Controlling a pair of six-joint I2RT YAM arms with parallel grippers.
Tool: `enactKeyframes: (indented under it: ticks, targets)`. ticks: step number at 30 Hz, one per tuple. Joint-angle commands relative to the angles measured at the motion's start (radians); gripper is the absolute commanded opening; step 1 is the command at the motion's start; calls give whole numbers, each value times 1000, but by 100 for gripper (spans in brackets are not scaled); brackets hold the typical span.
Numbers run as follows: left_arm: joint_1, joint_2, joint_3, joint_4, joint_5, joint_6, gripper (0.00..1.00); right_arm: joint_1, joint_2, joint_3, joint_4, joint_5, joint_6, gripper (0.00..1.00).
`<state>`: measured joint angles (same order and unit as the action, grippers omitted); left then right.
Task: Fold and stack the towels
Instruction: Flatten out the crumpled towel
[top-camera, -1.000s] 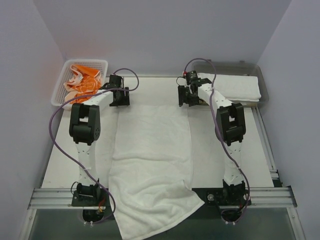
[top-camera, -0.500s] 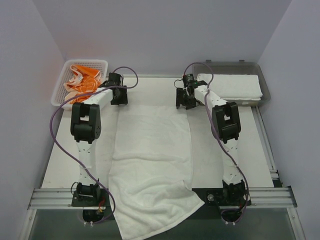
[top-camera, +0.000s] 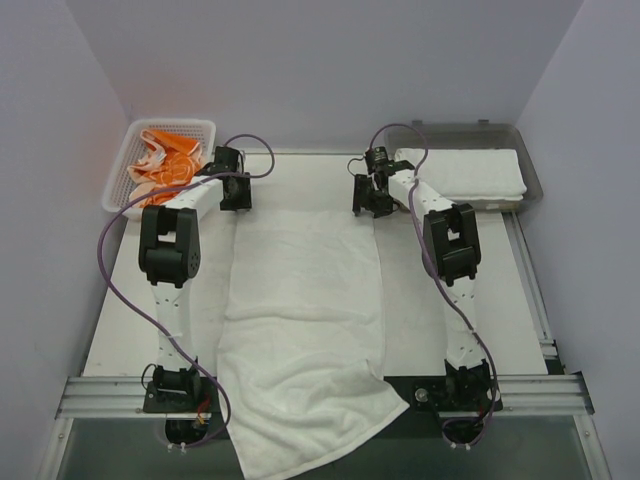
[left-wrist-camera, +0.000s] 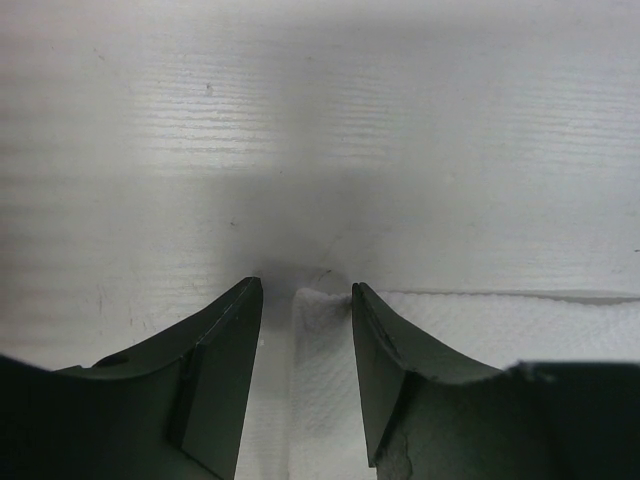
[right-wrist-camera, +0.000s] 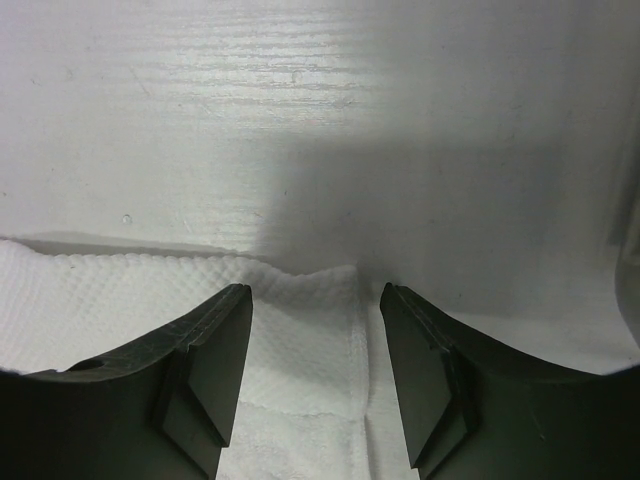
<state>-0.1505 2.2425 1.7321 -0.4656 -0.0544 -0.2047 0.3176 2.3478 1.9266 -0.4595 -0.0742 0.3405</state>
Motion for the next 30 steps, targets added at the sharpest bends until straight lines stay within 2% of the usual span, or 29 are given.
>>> enactKeyframes:
  ticks: [1,9,15,16,18,20,22,27,30]
  targets:
    - [17,17,-40,-99,2,19,52,-23,42,6,-71,-10,14,55]
    - [16,5,-63,-110,37,24,49,-12,54,-23,-71,-55,2,46]
    - [17,-32,-89,-110,45,16,56,-8,62,-21,-70,-88,-18,30]
    - [19,-35,-89,-110,48,14,59,-8,68,-14,-68,-94,-23,27]
    - [23,-47,-92,-110,48,8,64,-6,73,-9,-68,-104,-26,15]
    - [28,-60,-95,-110,53,-4,70,-5,74,-6,-67,-107,-34,7]
    - [32,-66,-100,-104,54,-7,72,-2,74,-5,-64,-102,-40,1]
    - [34,-58,-103,-100,94,-7,71,-2,74,-6,-62,-105,-40,0]
    - [31,-47,-111,-100,119,-12,65,-2,73,-9,-61,-104,-40,0]
